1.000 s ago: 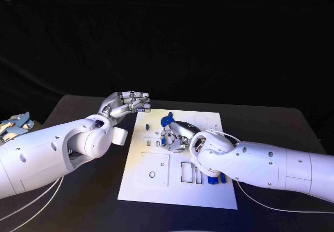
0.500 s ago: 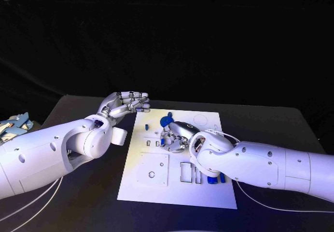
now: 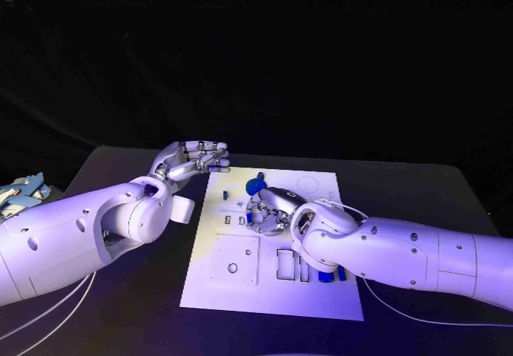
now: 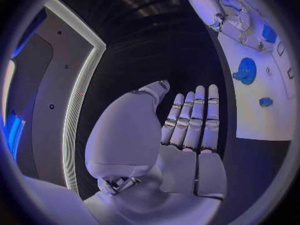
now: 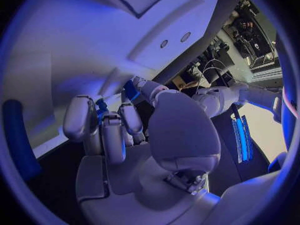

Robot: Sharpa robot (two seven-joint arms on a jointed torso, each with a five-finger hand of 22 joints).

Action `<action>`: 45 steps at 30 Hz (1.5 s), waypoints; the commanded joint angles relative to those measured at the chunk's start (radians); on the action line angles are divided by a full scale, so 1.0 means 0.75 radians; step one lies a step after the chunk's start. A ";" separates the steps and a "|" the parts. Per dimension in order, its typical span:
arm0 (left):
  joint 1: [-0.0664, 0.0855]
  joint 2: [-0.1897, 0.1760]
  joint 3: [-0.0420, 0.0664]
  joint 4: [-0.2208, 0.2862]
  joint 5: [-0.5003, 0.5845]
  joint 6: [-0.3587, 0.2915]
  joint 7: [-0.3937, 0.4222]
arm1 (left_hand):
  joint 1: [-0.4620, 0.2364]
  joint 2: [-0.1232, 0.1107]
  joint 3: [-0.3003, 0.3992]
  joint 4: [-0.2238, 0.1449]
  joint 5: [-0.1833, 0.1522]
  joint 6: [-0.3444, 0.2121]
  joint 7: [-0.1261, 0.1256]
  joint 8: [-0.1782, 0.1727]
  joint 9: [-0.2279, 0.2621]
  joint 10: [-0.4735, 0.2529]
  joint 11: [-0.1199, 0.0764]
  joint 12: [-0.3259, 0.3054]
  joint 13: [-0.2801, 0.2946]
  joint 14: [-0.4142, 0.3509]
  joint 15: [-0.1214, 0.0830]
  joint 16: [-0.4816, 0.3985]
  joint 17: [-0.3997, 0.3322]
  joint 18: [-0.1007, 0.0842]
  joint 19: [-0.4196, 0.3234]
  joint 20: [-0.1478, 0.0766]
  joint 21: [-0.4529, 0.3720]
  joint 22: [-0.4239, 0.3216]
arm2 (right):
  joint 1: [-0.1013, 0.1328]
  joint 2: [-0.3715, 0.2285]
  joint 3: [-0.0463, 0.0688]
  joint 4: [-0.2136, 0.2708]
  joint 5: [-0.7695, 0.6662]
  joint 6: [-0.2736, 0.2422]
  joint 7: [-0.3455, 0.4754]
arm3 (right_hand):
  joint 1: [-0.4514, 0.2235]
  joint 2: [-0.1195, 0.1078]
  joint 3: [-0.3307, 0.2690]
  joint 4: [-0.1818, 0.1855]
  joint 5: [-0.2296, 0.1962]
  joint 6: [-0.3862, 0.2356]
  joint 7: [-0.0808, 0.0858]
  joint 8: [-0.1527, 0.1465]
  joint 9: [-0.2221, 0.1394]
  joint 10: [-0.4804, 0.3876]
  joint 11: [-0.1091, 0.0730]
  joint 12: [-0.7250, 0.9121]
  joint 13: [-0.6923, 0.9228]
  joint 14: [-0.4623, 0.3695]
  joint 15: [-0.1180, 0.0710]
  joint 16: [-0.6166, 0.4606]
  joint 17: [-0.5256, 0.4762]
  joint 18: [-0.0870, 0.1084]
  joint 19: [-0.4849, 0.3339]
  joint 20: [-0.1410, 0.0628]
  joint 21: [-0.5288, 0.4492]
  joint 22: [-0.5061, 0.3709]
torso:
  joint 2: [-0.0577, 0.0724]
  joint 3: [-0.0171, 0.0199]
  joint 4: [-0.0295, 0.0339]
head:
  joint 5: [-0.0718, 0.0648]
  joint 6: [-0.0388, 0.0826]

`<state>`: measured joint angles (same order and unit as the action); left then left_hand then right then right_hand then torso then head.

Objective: Assemble the parts on the task board

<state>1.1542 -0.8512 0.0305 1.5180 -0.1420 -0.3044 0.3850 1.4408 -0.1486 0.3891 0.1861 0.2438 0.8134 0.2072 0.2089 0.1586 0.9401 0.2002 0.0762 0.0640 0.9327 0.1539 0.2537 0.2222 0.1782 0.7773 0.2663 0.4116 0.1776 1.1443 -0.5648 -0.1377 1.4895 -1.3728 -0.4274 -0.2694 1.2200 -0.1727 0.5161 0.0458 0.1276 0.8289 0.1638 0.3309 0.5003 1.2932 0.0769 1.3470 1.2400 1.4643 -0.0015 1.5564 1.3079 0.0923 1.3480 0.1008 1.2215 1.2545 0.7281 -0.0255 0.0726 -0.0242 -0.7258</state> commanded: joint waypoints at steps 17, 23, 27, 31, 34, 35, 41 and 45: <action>0.001 0.003 0.001 -0.002 0.002 0.028 0.000 | -0.004 -0.014 0.012 -0.001 -0.004 0.007 0.054 -0.009 -0.002 0.008 0.000 -0.008 0.001 -0.006 0.005 -0.009 0.004 0.004 -0.013 0.003 0.012 0.002 | -0.006 -0.010 -0.005 0.008 0.002 -0.018 0.031 | -0.014 -0.053 -0.099 0.053 -0.031 -0.105 0.026 -0.052 -0.061 -0.081 0.030 -0.044 -0.062 0.119 0.035 -0.007 0.258 0.005 -0.024 0.033 -0.050 -0.029 | 0.000 0.0004 0.0000 | -0.005 0.000; 0.000 0.006 0.001 -0.016 -0.045 0.033 -0.046 | -0.028 -0.019 0.013 0.002 -0.006 0.016 0.053 -0.008 -0.001 0.025 -0.004 -0.004 0.002 0.030 -0.004 0.011 0.018 0.007 0.000 -0.002 0.030 0.009 | -0.001 -0.062 -0.003 0.051 0.061 -0.161 0.157 | 0.038 -0.036 -0.198 0.093 -0.023 -0.204 0.058 -0.095 -0.108 -0.109 0.058 -0.046 -0.079 0.110 0.059 -0.017 0.229 0.012 -0.043 0.053 -0.087 -0.052 | -0.003 0.0036 -0.0012 | -0.005 0.002; 0.001 0.007 0.000 -0.032 -0.135 0.066 -0.132 | -0.104 -0.018 0.003 0.047 -0.009 0.058 0.028 0.006 0.006 0.140 -0.041 0.038 0.017 0.176 -0.053 0.132 0.083 0.009 0.089 -0.042 0.122 0.050 | 0.036 -0.120 0.001 0.074 0.290 -0.148 0.394 | 0.103 0.002 -0.188 0.090 0.024 -0.171 0.054 -0.063 -0.112 -0.203 0.057 -0.097 -0.161 0.087 0.059 -0.040 0.159 0.035 -0.108 0.058 -0.190 -0.133 | -0.009 0.0077 -0.0057 | 0.000 0.005; 0.001 0.014 0.001 -0.052 -0.260 0.113 -0.234 | -0.155 -0.031 -0.038 0.111 -0.016 0.124 -0.011 0.048 0.026 0.287 -0.096 0.115 0.049 0.374 -0.123 0.366 0.216 0.009 0.216 -0.107 0.270 0.123 | 0.080 -0.193 0.006 0.105 0.573 -0.096 0.554 | 0.117 0.010 -0.180 0.092 0.040 -0.151 0.050 -0.017 -0.107 -0.283 0.055 -0.129 -0.221 0.047 0.058 -0.076 0.060 0.045 -0.140 0.058 -0.241 -0.168 | -0.015 0.0141 -0.0102 | 0.003 0.005; 0.002 0.025 0.000 -0.068 -0.353 0.140 -0.319 | -0.172 -0.033 -0.064 0.133 -0.015 0.145 -0.027 0.070 0.040 0.343 -0.120 0.169 0.085 0.457 -0.152 0.565 0.337 0.007 0.285 -0.151 0.386 0.186 | 0.110 -0.249 0.010 0.118 0.746 -0.061 0.621 | 0.100 0.014 -0.184 0.107 0.053 -0.150 0.048 0.005 -0.105 -0.290 0.053 -0.126 -0.228 0.046 0.056 -0.075 0.064 0.045 -0.140 0.057 -0.244 -0.167 | -0.025 0.0196 -0.0133 | 0.003 0.002; 0.003 0.029 0.000 -0.072 -0.385 0.150 -0.349 | -0.202 -0.005 -0.086 0.141 -0.002 0.142 -0.051 0.101 0.059 0.354 -0.139 0.251 0.147 0.506 -0.183 0.783 0.473 0.000 0.369 -0.192 0.530 0.266 | 0.120 -0.265 0.011 0.119 0.787 -0.052 0.635 | 0.092 0.014 -0.188 0.113 0.055 -0.150 0.047 0.012 -0.105 -0.287 0.052 -0.122 -0.227 0.049 0.056 -0.072 0.072 0.042 -0.132 0.057 -0.232 -0.157 | -0.027 0.0208 -0.0144 | 0.003 0.004; 0.021 0.067 0.000 -0.101 -0.646 0.251 -0.594 | -0.283 0.021 -0.189 0.138 -0.007 0.073 -0.081 0.329 0.183 0.212 -0.178 0.812 0.564 0.675 -0.205 1.476 1.269 -0.025 0.420 -0.221 0.974 0.678 | 0.171 -0.367 0.014 0.120 0.943 -0.036 0.674 | 0.081 0.019 -0.193 0.127 0.068 -0.151 0.044 0.029 -0.104 -0.273 0.050 -0.110 -0.220 0.054 0.054 -0.067 0.085 0.038 -0.116 0.055 -0.214 -0.141 | -0.040 0.0310 -0.0175 | 0.007 0.000; 0.053 0.097 0.000 -0.115 -0.806 0.349 -0.762 | -0.331 0.039 -0.220 0.142 -0.007 0.060 -0.114 0.480 0.272 0.184 -0.206 1.043 0.719 0.738 -0.230 1.571 1.420 -0.059 0.517 -0.239 1.137 0.916 | 0.192 -0.416 0.016 0.115 0.991 -0.042 0.677 | 0.081 0.021 -0.193 0.128 0.071 -0.150 0.043 0.033 -0.103 -0.272 0.048 -0.109 -0.222 0.054 0.053 -0.067 0.084 0.038 -0.115 0.054 -0.214 -0.140 | -0.048 0.0344 -0.0211 | 0.011 -0.005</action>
<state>1.1903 -0.7822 0.0297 1.4330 -0.5841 -0.1468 -0.0297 1.1996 -0.1172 0.2269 0.2950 0.2384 0.8542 0.1260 0.5589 0.3577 1.0761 0.0507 0.8441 0.5944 1.4658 -0.0147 1.4237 1.2735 0.1455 1.1568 0.0879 1.2527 0.8462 1.2877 -0.8763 -0.1260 1.5747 -0.7239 -0.4806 0.1893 1.2870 -0.1581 0.3727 0.1370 0.1765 0.7110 0.1894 0.3518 0.4218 1.0830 0.1126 1.2612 1.0748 1.4666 0.0394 1.5007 1.3075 0.1084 1.2573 0.1415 1.0590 1.1489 0.6983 -0.0029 0.0588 -0.0174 -0.7276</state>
